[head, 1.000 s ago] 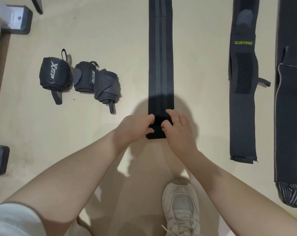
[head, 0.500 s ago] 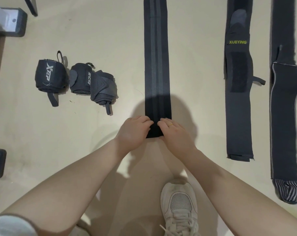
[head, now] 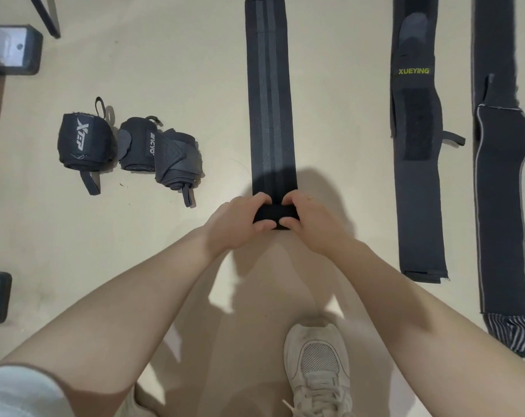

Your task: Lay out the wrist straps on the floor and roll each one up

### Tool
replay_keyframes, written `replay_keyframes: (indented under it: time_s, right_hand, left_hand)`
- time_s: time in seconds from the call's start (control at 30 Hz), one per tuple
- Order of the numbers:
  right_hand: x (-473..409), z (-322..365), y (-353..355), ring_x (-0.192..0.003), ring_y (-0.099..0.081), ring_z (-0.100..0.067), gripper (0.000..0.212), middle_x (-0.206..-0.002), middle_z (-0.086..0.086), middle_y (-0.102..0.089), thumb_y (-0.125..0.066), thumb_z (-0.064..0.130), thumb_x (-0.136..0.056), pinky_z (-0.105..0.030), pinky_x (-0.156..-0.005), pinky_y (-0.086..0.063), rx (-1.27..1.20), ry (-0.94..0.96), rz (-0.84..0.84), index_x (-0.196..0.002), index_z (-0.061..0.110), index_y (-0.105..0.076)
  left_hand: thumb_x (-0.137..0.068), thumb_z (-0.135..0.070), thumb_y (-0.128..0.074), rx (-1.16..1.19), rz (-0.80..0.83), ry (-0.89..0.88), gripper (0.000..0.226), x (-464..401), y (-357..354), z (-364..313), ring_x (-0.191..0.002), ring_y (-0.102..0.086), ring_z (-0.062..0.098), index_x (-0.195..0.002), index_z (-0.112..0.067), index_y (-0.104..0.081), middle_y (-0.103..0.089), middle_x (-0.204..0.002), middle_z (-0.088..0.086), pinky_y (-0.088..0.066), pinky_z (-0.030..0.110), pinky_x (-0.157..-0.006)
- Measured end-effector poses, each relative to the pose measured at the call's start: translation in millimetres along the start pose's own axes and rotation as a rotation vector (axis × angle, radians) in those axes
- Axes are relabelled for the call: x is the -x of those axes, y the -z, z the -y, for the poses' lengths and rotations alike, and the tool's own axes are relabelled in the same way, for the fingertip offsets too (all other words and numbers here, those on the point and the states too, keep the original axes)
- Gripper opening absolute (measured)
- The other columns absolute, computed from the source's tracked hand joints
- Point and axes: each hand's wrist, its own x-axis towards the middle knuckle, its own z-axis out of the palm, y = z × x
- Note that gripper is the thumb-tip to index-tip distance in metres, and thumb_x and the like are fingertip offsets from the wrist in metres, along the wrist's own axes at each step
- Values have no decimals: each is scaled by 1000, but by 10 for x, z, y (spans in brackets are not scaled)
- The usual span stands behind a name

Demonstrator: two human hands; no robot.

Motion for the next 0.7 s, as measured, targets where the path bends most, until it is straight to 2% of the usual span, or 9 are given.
replay_keyframes:
  time_s: [0.1, 0.2, 0.3, 0.37, 0.43, 0.47, 0.53, 0.6, 0.7]
  right_hand:
    - [-98, 47, 17, -108, -50, -23, 29, -122, -6, -49, -49, 28, -97, -38, -92, -44, 22, -7, -16, -122, 14, -50]
    - [-172, 76, -19, -114, -46, -23, 33, -126, -6, -44, -47, 32, -97, -39, -96, -42, 35, -60, -111, -124, 14, -54]
    - [-191, 36, -26, -120, -40, -24, 36, -125, -7, -51, -45, 36, -98, -35, -95, -39, 79, -110, -173, -126, 15, -52]
    - [-200, 28, -21, -118, -43, -23, 34, -124, -7, -53, -45, 34, -98, -34, -90, -40, -7, -135, -177, -126, 14, -49]
    - [-222, 31, -17, -111, -46, -21, 32, -121, -7, -53, -46, 31, -98, -30, -82, -38, -77, -146, -178, -125, 14, -47]
    - [-224, 48, -10, -108, -47, -20, 30, -119, -6, -54, -46, 30, -98, -29, -80, -36, -99, -151, -183, -123, 14, -47]
    - [-247, 71, 8, -101, -48, -20, 27, -114, -7, -55, -45, 30, -98, -30, -77, -37, -99, -188, -196, -119, 13, -47]
    - [-278, 121, 8, -101, -48, -26, 25, -111, -8, -54, -44, 30, -99, -33, -74, -36, 89, -175, -255, -114, 11, -50]
    - [-302, 127, -16, -90, -55, -33, 23, -100, -10, -58, -45, 23, -95, -34, -69, -35, 421, 65, -391, -93, 6, -60]
  left_hand:
    - [-92, -36, -55, 4, -100, 53, 40, -12, -61, 55, -114, -40, 20, -127, -16, -55, -44, -122, 4, -37, 30, -95]
    - [-95, -39, -49, -36, -121, 98, 44, -64, -47, 57, -119, -36, 21, -132, -15, -53, -41, -127, 6, -34, 32, -99]
    - [-95, -38, -51, -138, -183, 84, 43, -132, -4, 11, -114, -45, 26, -130, -15, -51, -48, -123, 7, -40, 36, -91]
    - [-91, -33, -54, -240, -268, -42, 34, -134, 9, -46, -103, -54, 30, -116, -11, -61, -56, -116, 10, -45, 37, -79]
    - [-86, -31, -47, -281, -280, -131, 35, -139, -20, -31, -89, -63, 32, -98, -7, -68, -64, -106, 12, -51, 36, -67]
    - [-86, -32, -42, -294, -280, -166, 39, -151, -40, -7, -87, -65, 31, -96, -6, -69, -66, -104, 12, -54, 35, -65]
    - [-94, -32, -38, -224, -206, -133, 41, -182, -38, -32, -94, -63, 30, -112, -6, -64, -63, -112, 10, -54, 37, -71]
    - [-101, -31, -36, -184, -167, -40, 38, -239, -25, -36, -107, -55, 25, -129, -11, -54, -54, -123, 6, -48, 39, -83]
    - [-101, -32, -37, -120, -143, 57, 36, -324, 68, -77, -107, -52, 23, -128, -14, -52, -48, -123, 6, -45, 37, -84]
